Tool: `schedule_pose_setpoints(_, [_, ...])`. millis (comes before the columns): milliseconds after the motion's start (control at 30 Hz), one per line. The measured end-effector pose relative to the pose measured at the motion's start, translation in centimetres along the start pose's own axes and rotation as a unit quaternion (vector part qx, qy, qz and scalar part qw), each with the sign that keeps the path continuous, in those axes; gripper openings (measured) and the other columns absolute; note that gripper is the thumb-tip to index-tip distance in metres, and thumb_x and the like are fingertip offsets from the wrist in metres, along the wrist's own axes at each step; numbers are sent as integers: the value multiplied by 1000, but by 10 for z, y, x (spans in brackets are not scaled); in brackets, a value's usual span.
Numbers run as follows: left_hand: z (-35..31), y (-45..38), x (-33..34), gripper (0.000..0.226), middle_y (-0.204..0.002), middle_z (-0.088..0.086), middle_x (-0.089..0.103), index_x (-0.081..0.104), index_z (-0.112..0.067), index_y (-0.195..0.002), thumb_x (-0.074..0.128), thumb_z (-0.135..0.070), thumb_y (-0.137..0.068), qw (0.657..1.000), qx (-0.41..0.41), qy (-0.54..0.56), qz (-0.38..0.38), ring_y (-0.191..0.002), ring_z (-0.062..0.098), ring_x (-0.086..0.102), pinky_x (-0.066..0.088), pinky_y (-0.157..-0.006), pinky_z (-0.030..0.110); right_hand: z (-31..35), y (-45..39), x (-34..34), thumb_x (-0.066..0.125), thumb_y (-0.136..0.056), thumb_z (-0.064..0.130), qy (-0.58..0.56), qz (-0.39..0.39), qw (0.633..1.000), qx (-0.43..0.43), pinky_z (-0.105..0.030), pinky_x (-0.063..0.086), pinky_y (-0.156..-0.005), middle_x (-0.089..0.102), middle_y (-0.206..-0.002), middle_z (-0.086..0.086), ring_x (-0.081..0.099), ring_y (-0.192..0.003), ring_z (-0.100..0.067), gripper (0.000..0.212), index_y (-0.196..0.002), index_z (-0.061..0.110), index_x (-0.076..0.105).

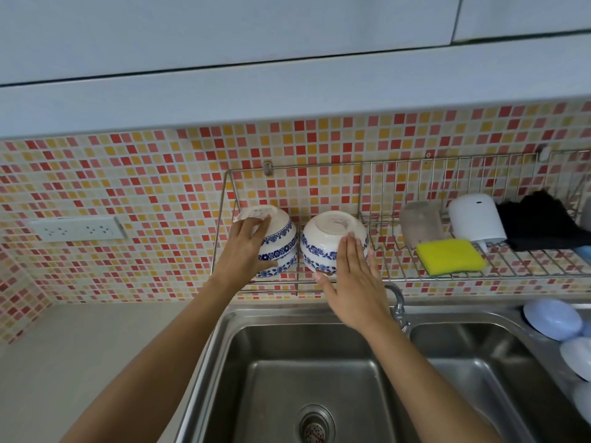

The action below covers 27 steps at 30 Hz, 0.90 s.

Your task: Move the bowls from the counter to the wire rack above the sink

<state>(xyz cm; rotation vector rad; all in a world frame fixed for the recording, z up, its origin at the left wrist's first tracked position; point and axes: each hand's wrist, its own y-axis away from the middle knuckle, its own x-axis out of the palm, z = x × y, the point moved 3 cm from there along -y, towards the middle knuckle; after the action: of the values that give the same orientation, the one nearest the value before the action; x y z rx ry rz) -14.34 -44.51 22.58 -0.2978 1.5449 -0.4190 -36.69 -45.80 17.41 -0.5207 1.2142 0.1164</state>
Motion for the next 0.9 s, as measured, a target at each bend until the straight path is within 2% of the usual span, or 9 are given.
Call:
schedule_pose_setpoints(667, [6,9,9,93,-145,15,35,29,-16,-147,79,-40,-71,998,-17,61,1,-133,36,30,32,-110,51,1,1,1,14,-97,65,14,2,1000,2,-42,-6,-122,-18,-162,-8,-14,-150,-20,83,-153,11,-15])
schedule_pose_setpoints(900, [6,17,8,82,-147,12,39,32,-18,-147,75,-31,-78,994,-19,109,-21,-135,33,31,31,-111,50,0,1,2,12,-96,67,13,-6,1000,-2,-43,-5,-123,-18,-162,-7,-14,-150,-19,84,-153,11,-14])
